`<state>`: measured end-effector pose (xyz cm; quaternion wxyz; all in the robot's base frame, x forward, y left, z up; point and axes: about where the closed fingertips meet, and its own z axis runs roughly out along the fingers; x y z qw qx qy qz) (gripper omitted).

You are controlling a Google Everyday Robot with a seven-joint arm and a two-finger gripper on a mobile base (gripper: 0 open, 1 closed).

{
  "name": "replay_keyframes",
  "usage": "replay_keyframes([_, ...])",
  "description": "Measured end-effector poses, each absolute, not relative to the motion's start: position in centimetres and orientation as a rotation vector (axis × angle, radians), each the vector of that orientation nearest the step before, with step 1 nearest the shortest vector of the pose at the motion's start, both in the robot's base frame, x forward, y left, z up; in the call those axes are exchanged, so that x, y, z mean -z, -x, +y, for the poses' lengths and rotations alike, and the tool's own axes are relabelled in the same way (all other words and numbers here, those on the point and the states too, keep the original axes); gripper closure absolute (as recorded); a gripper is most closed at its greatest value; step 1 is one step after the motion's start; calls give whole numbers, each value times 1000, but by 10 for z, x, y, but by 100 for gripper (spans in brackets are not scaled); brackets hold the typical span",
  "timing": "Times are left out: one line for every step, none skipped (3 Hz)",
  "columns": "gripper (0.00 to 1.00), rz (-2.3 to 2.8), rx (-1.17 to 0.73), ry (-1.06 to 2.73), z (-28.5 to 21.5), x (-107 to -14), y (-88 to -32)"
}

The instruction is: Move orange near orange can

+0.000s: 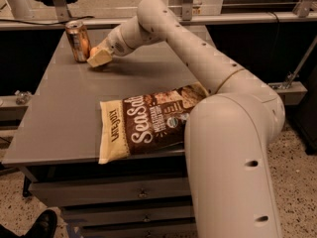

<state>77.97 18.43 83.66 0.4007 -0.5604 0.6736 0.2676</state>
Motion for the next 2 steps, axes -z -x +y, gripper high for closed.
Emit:
replay_keyframes([82, 1704, -677, 1417, 184, -837, -780])
replay_keyframes([58, 1704, -677, 1417, 184, -837, -780])
